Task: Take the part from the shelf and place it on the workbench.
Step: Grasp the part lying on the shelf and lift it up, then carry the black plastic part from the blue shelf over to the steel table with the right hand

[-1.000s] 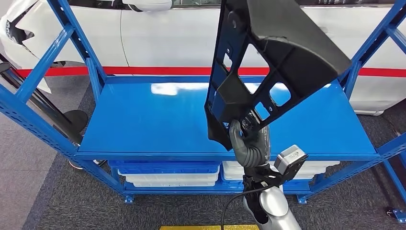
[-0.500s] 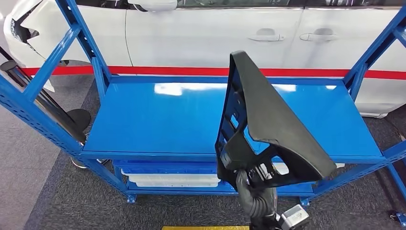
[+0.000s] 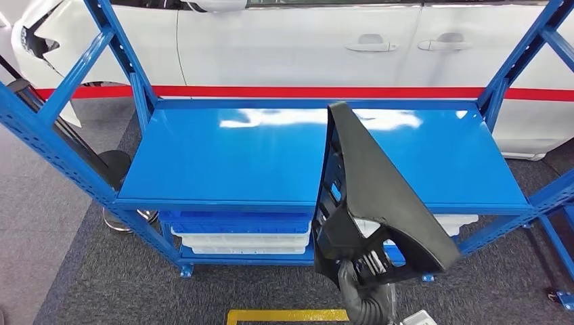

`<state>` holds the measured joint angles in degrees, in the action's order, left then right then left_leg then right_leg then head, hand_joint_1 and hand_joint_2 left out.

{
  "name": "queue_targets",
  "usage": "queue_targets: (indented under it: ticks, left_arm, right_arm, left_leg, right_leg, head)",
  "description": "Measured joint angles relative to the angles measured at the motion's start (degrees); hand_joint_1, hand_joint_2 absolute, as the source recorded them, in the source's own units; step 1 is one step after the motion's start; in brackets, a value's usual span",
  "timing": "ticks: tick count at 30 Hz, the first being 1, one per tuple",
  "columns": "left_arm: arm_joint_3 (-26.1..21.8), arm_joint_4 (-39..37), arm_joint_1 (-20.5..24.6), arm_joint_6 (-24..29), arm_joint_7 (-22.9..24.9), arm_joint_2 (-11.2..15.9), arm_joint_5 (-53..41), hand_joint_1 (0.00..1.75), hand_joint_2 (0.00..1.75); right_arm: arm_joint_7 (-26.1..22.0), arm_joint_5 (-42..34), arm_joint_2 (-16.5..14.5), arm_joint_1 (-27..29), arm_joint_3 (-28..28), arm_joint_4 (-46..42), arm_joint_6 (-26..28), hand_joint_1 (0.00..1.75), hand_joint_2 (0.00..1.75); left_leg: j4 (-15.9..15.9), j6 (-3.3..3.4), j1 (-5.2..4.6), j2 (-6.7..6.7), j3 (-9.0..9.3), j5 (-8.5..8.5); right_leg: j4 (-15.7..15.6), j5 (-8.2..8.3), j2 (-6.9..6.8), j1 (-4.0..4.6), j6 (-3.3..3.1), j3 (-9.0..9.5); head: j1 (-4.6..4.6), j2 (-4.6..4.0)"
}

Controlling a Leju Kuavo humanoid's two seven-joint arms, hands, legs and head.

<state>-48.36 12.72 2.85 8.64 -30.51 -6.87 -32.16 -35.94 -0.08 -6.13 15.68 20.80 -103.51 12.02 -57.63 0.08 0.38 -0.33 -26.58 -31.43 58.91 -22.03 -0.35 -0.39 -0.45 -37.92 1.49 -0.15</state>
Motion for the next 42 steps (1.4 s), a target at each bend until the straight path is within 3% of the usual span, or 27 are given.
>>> queue_targets:
  ticks: [3,4,6,8,9,10,11,12,14,16,18,19,21,23,24,25,26,28,30,31,34,36,38,39,40,41,42]
  left_arm:
    - [-0.1,0.0,0.0,-0.1,0.0,-0.1,-0.3,0.00,0.00]
    - [-0.1,0.0,0.1,-0.1,0.0,-0.2,-0.4,0.00,0.00]
    - [-0.2,0.0,0.1,-0.1,0.1,-0.3,-0.7,0.00,0.00]
    - [-0.2,0.0,0.0,-0.2,0.1,-0.3,-0.9,0.00,0.00]
    - [-0.2,0.0,0.0,-0.2,0.1,-0.3,-1.0,0.00,0.00]
    - [-0.2,0.0,-0.1,-0.2,0.2,-0.3,-1.1,0.00,0.00]
    - [-0.2,0.0,-0.1,-0.2,0.2,-0.3,-1.2,0.00,0.00]
    - [-0.2,0.0,-0.1,-0.2,0.2,-0.4,-1.3,0.00,0.00]
    - [-0.2,0.0,0.0,-0.3,0.2,-0.5,-1.4,0.00,0.00]
    - [-0.3,0.0,0.0,-0.3,0.2,-0.5,-1.4,0.00,0.00]
    - [-0.3,0.0,0.0,-0.3,0.2,-0.5,-1.4,0.00,0.00]
    - [-0.3,0.0,-0.1,-0.3,0.2,-0.5,-1.4,0.00,0.00]
    - [-0.4,0.0,-0.2,-0.3,0.3,-0.5,-1.4,0.00,0.00]
    - [-0.4,0.0,-0.3,-0.3,0.3,-0.6,-1.4,0.00,0.00]
    - [-0.4,0.0,-0.3,-0.4,0.3,-0.6,-1.5,0.00,0.00]
    - [-0.5,0.0,-0.3,-0.4,0.3,-0.6,-1.5,0.00,0.00]
    - [-0.5,0.0,-0.3,-0.4,0.3,-0.5,-1.5,0.00,0.00]
    - [-0.6,0.0,-0.2,-0.5,0.3,-0.5,-1.6,0.00,0.00]
    - [-0.6,0.1,0.0,-0.5,0.2,-0.5,-1.7,0.00,0.00]
    - [-0.6,0.1,0.0,-0.6,0.1,-0.6,-1.7,0.00,0.00]
    - [-1.0,0.1,0.0,-0.6,0.1,-0.6,-1.7,0.00,0.00]
    - [-1.3,0.1,0.0,-0.7,0.1,-0.7,-1.7,0.00,0.00]
    - [-1.5,0.1,0.0,-0.8,0.0,-0.7,-1.7,0.00,0.00]
    - [-1.5,0.1,0.0,-0.9,0.1,-0.7,-1.6,0.00,0.00]
    - [-1.5,0.1,0.0,-0.9,0.1,-0.7,-1.6,0.00,0.00]
    - [-1.5,0.1,0.0,-0.9,0.1,-0.7,-1.6,0.00,0.00]
    - [-1.5,0.1,0.0,-1.0,0.1,-0.7,-1.6,0.00,0.00]
  right_arm:
    - [-0.1,0.4,-0.1,0.4,-0.1,0.0,-0.7,1.75,1.75]
    - [-0.2,0.6,-0.1,0.5,-0.1,0.0,-0.8,1.75,1.75]
    - [-0.2,1.0,-0.1,0.7,-0.1,0.0,-1.0,1.75,1.75]
    - [-0.2,1.3,-0.1,0.8,-0.1,0.1,-1.3,1.75,1.75]
    - [-0.2,1.3,-0.1,0.8,-0.1,0.1,-1.4,1.75,1.75]
    - [-0.2,1.3,-0.1,0.9,-0.1,0.1,-1.4,1.75,1.75]
    - [-0.2,1.4,-0.1,0.9,-0.1,0.2,-1.5,1.75,1.75]
    - [-0.2,1.4,-0.1,0.9,-0.1,0.2,-1.5,1.75,1.75]
    - [-0.2,1.5,-0.1,0.8,-0.1,0.2,-1.6,1.75,1.75]
    - [-0.2,1.5,-0.2,0.8,-0.2,0.2,-1.7,1.75,1.75]
    - [-0.2,1.6,-0.2,0.8,-0.2,0.2,-1.7,1.75,1.75]
    - [-0.2,1.6,-0.3,0.8,-0.2,0.2,-1.7,1.75,1.75]
    - [-0.2,1.6,-0.4,0.8,-0.2,0.2,-1.7,1.75,1.75]
    - [-0.2,1.6,-0.5,0.8,-0.2,0.2,-1.7,1.75,1.75]
    - [-0.2,1.6,-0.5,0.8,-0.2,0.2,-1.7,1.75,1.75]
    - [-0.2,1.7,-0.5,0.9,-0.2,0.2,-1.7,1.75,1.75]
    - [-0.2,1.9,-0.5,0.9,-0.2,0.3,-1.7,1.75,1.75]
    - [-0.2,2.3,-0.5,1.0,-0.2,0.3,-1.7,1.75,1.75]
    - [-0.3,2.7,-0.5,1.2,-0.1,0.4,-1.7,1.75,1.75]
    - [-0.4,2.8,-0.5,1.4,-0.1,0.4,-1.7,1.75,1.75]
    - [-0.8,2.9,-0.5,2.0,0.0,0.5,-1.6,1.75,1.75]
    - [-1.0,2.9,-0.5,2.5,-0.1,0.5,-1.4,1.75,1.75]
    - [-1.1,2.9,-0.4,2.8,-0.1,0.7,-1.4,1.75,1.75]
    - [-1.1,2.9,-0.4,2.9,-0.1,0.8,-1.4,1.75,1.75]
    - [-1.1,2.9,-0.4,3.0,-0.1,0.9,-1.4,1.75,1.75]
    - [-1.1,2.9,-0.4,3.1,-0.1,1.0,-1.4,1.75,1.75]
    - [-1.1,2.9,-0.4,3.2,-0.1,1.0,-1.4,1.75,1.75]
  left_leg:
    - [0.4,1.04,-0.18,0.10,-0.83,1.57]
    - [0.6,1.47,-0.05,0.22,-1.34,2.34]
    - [0.9,2.20,0.21,0.54,-2.76,3.93]
    - [0.9,2.44,0.18,0.68,-4.38,5.17]
    - [0.8,2.36,0.17,0.72,-5.21,5.74]
    - [0.7,2.25,0.16,0.75,-6.02,6.27]
    - [0.5,2.11,0.16,0.76,-6.77,6.75]
    - [0.4,1.95,0.17,0.76,-7.39,7.16]
    - [-0.1,1.49,0.06,0.71,-8.24,7.79]
    - [-0.3,0.83,-0.06,0.68,-8.55,8.46]
    - [-0.4,0.08,-0.02,0.64,-8.68,8.97]
    - [-0.8,-0.26,0.07,0.61,-9.00,8.32]
    - [-4.7,-0.82,0.25,0.54,-10.52,4.10]
    - [-12.0,-1.27,0.31,0.53,-12.68,-1.21]
    - [-15.2,-1.41,0.33,0.53,-13.20,-2.47]
    - [-16.7,-1.45,0.33,0.53,-12.87,-2.38]
    - [-16.1,-1.37,0.32,0.53,-11.51,-1.25]
    - [-9.3,-0.79,0.25,0.51,-5.90,1.19]
    - [-1.6,-0.07,-0.05,0.48,-0.74,1.30]
    - [0.4,0.23,-0.26,0.46,0.37,0.90]
    - [1.6,1.17,-0.25,0.58,-0.10,2.15]
    - [2.1,1.99,0.10,0.85,-1.24,3.67]
    - [2.0,2.31,0.08,1.01,-2.83,4.91]
    - [1.9,2.23,0.09,1.04,-3.68,5.52]
    - [1.7,2.11,0.11,1.05,-4.53,6.08]
    - [1.5,1.94,0.16,1.06,-5.45,6.58]
    - [1.1,1.73,0.24,1.05,-6.33,6.97]
  right_leg:
    - [-0.5,1.12,0.11,-0.18,1.12,-0.13]
    - [-0.1,0.32,0.21,-0.24,1.44,-0.54]
    - [4.0,-4.62,0.38,-0.37,1.93,-2.12]
    - [11.2,-10.28,0.36,-0.42,2.32,-3.71]
    - [13.8,-11.38,0.35,-0.42,2.45,-3.79]
    - [14.9,-11.25,0.35,-0.43,2.50,-3.04]
    - [13.7,-10.17,0.34,-0.43,2.47,-1.15]
    - [10.6,-8.88,0.34,-0.42,2.33,1.77]
    - [2.4,-8.05,0.38,-0.26,1.78,8.23]
    - [-1.8,-8.59,0.41,0.07,1.09,10.96]
    - [-2.2,-8.01,0.31,0.12,0.21,10.52]
    - [-2.3,-7.52,0.20,0.04,-0.33,10.13]
    - [-2.5,-6.35,-0.04,-0.11,-1.29,8.99]
    - [-2.3,-5.22,-0.11,0.07,-1.68,7.41]
    - [-2.1,-4.65,-0.13,0.17,-1.69,6.51]
    - [-1.9,-4.13,-0.14,0.25,-1.66,5.62]
    - [-1.6,-3.66,-0.15,0.32,-1.60,4.73]
    - [-1.0,-2.86,-0.15,0.41,-1.38,3.24]
    - [-0.5,-2.13,-0.22,0.50,-0.88,2.41]
    - [-0.5,-1.75,-0.29,0.46,-0.55,2.26]
    - [-0.4,-1.29,-0.27,0.30,0.55,1.91]
    - [2.3,-4.90,0.00,0.16,1.23,0.80]
    - [8.8,-10.50,0.15,-0.15,1.75,-1.01]
    - [11.9,-12.03,0.14,-0.30,1.99,-1.58]
    - [13.9,-12.30,0.14,-0.43,2.19,-1.58]
    - [14.1,-11.31,0.13,-0.56,2.36,-0.58]
    - [12.1,-9.69,0.12,-0.71,2.47,1.44]
  head:
    - [-0.01,0.00]
    - [-0.03,0.00]
    - [-0.07,0.00]
    - [-0.08,0.00]
    - [-0.08,0.00]
    - [-0.09,0.00]
    - [-0.08,0.00]
    - [-0.09,0.00]
    - [-0.07,0.00]
    - [-0.04,0.00]
    - [-0.04,0.00]
    - [-0.03,0.00]
    - [-0.02,0.00]
    - [-0.01,0.00]
    - [-0.01,0.00]
    - [-0.01,0.00]
    - [-0.01,0.00]
    - [-0.01,0.00]
    - [-0.02,0.00]
    - [-0.03,0.00]
    - [-0.02,0.00]
    - [-0.04,0.00]
    - [-0.04,0.00]
    - [-0.04,0.00]
    - [-0.03,0.00]
    - [-0.03,0.00]
    - [-0.03,0.00]
